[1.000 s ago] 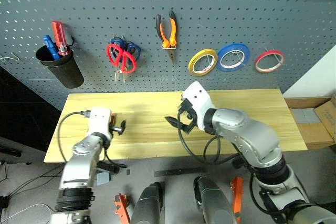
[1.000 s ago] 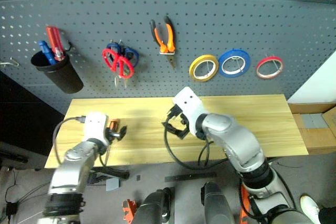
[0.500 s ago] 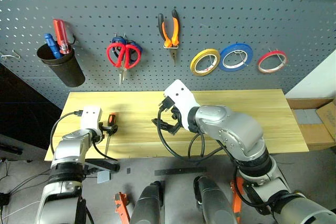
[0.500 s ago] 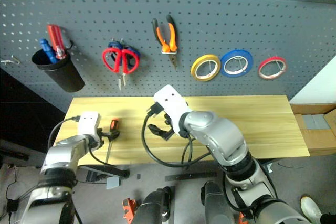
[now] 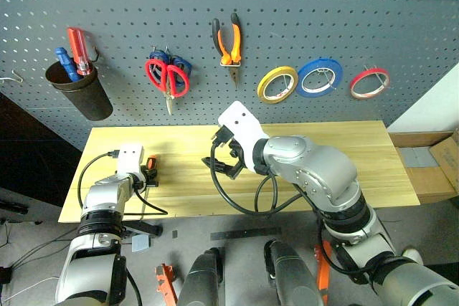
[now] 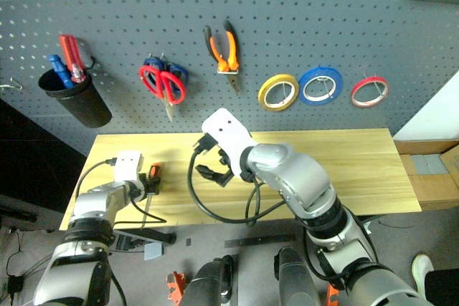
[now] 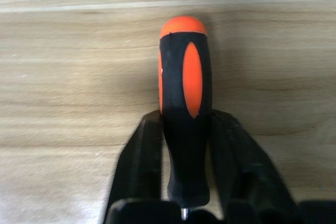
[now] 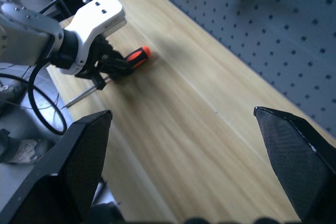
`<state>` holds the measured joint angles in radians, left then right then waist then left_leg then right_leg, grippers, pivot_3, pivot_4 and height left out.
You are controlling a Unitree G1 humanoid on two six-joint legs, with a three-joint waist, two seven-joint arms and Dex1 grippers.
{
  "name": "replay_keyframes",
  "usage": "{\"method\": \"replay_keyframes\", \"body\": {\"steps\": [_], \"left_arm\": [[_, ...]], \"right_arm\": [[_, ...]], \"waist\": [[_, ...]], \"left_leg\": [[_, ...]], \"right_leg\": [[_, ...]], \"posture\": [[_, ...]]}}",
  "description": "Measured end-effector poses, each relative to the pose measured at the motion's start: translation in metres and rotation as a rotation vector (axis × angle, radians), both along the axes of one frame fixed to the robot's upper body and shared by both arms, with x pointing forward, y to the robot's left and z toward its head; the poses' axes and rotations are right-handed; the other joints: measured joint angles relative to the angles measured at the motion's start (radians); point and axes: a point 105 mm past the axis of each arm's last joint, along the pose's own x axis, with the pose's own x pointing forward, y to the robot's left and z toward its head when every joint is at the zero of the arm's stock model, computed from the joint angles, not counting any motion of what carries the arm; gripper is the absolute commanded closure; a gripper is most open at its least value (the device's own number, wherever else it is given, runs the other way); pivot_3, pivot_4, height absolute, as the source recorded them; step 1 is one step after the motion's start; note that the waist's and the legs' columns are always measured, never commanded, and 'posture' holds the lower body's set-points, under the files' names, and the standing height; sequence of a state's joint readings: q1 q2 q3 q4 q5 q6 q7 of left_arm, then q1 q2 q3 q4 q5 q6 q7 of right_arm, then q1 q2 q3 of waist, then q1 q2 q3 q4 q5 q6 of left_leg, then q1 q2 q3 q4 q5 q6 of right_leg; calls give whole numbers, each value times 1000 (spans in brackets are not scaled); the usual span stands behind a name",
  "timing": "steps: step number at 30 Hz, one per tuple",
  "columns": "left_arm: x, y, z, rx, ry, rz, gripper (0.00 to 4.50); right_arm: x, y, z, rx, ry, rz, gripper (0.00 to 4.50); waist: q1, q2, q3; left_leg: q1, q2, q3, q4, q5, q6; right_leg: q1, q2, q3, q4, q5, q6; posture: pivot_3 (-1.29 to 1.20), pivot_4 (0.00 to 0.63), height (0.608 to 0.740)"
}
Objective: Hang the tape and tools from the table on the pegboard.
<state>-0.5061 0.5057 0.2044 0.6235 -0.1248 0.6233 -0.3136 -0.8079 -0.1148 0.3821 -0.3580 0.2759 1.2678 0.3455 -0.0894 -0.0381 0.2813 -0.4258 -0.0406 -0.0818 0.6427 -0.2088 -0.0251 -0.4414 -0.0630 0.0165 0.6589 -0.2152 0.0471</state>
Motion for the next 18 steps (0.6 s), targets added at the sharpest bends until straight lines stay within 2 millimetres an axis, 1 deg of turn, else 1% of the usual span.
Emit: {"method": "replay_keyframes", "body": {"steps": [1,4,5,7,10,11,12,13,15,18], "left_arm": [[-1,-1,0,3,-7,0,3702],[-5,-11,-1,-6,-51,-18,3702],[-7,-17,3,-4,-87,-39,3701],[-8,-28,17,8,-176,-82,3702],[-11,-37,53,62,-338,-117,3702],[-13,-38,68,80,-402,-110,3702],[-16,-42,82,101,-468,-114,3702],[-18,-44,90,112,-505,-122,3702],[-22,-51,116,146,-617,-132,3702],[-24,-51,154,205,-757,-117,3702]], "right_arm": [[1,-1,0,-1,-3,0,0],[4,-7,2,-9,-24,8,0],[3,-8,6,-6,-41,34,0],[-7,-8,15,3,-101,127,0],[-18,-5,31,28,-225,236,0],[-20,-4,35,42,-251,263,0],[-24,-2,39,60,-270,297,0],[-25,-2,41,70,-278,311,0],[-29,-2,51,119,-291,356,0],[-28,-2,64,157,-326,376,0]], "waist": [[0,0,0],[2,0,0],[2,-1,0],[3,-1,0],[4,-2,-1],[5,-2,-2],[5,-2,-2],[5,-2,-2],[7,-2,-2],[9,-3,-2]], "left_leg": [[0,0,0,0,0,0],[0,-1,0,0,0,0],[-1,-1,0,0,0,0],[-3,-1,-1,-1,0,-1],[-3,-1,-1,-1,-1,-1],[-3,-1,-1,-1,-1,-1],[-3,-1,0,-1,-1,-1],[-3,-1,0,-1,-1,-1],[-3,-1,0,0,0,-1],[-3,-1,-1,0,0,-1]], "right_leg": [[0,0,0,0,0,0],[0,-6,0,-1,0,0],[-1,-6,0,-2,0,0],[-1,-6,-1,-3,0,0],[-1,-6,-1,-4,0,0],[-1,-6,-2,-4,0,0],[-1,-6,-1,-4,0,0],[-1,-6,-1,-4,0,0],[-1,-6,-1,-4,0,0],[0,-4,-2,-3,1,-1]], "posture": [[-152,261,740],[-147,242,740],[-143,235,740],[-139,228,740],[-121,217,740],[-117,215,740],[-113,213,740],[-102,208,740],[-88,202,740],[-72,192,740]]}}
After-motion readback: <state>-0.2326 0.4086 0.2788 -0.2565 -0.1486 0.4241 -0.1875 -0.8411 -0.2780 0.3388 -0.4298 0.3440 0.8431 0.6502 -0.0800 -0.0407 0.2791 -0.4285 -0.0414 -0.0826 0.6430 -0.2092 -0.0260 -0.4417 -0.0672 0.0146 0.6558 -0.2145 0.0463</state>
